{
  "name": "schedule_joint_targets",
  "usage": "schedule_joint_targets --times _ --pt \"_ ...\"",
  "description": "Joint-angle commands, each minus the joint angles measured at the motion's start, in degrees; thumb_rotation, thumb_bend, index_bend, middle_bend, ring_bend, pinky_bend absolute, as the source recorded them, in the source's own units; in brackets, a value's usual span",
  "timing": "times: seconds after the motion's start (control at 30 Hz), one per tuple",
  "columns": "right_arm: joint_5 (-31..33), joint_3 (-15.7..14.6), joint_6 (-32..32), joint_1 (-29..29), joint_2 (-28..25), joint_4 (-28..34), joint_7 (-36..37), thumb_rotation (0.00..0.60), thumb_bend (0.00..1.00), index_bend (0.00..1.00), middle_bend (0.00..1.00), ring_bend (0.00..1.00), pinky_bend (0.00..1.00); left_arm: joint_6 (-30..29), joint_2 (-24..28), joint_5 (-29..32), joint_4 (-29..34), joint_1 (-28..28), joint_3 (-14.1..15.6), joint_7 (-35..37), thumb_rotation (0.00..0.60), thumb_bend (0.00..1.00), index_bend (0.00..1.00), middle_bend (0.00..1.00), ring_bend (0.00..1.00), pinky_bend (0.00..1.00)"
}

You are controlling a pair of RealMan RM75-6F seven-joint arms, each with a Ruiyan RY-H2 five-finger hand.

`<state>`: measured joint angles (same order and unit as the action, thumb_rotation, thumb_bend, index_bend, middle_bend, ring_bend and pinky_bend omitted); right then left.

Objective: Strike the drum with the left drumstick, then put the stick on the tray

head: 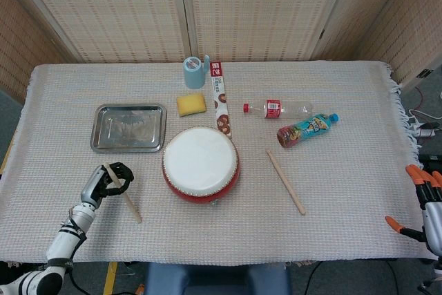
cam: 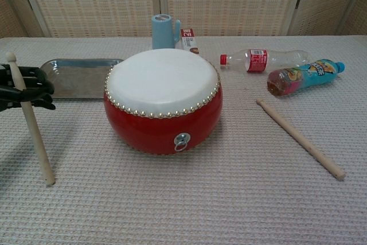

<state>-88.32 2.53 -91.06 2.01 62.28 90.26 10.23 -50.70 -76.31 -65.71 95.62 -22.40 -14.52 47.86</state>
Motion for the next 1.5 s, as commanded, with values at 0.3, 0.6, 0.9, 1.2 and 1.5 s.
schedule_joint_targets --times 0.3,0.6,0.9,1.2,1.5 --pt "-0.15 0.07 0.25 -0.23 0.05 0.09 -0.22 0.6 0.02 0.0 0.05 0.0 0.0 -4.24 -2.03 -8.98 2.02 2.05 5.64 -3.86 0.6 0.43 0.61 0.57 0.48 0.38" --pt "-0.14 0.03 0.09 -0.09 -0.03 0.45 -0.65 0.6 0.02 0.0 0.05 0.0 0.0 -3.38 -2.36 -14.59 -1.35 1.46 8.93 0.14 0.6 0.43 0.61 0.58 0.48 0.38" --pt "-0.19 0.12 0.38 -0.34 -0.11 1.13 -1.51 0.6 0.02 0.0 0.05 0.0 0.0 -2.72 -3.55 -20.17 -5.35 0.23 12.4 7.59 0.6 0.43 0.61 0.58 0.48 0.38" --pt "-0.01 0.2 0.37 -0.33 -0.2 1.82 -2.38 0.6 0.02 0.0 0.05 0.0 0.0 -3.06 -4.74 -23.05 -9.22 -1.33 14.61 13.7 0.6 0.34 0.66 0.61 0.51 0.38" --pt "0.03 0.24 0.44 -0.39 -0.19 2.21 -2.92 0.6 0.02 0.0 0.05 0.0 0.0 -4.13 -5.79 -23.76 -11.29 -1.83 15.78 16.24 0.54 0.27 0.71 0.66 0.56 0.39"
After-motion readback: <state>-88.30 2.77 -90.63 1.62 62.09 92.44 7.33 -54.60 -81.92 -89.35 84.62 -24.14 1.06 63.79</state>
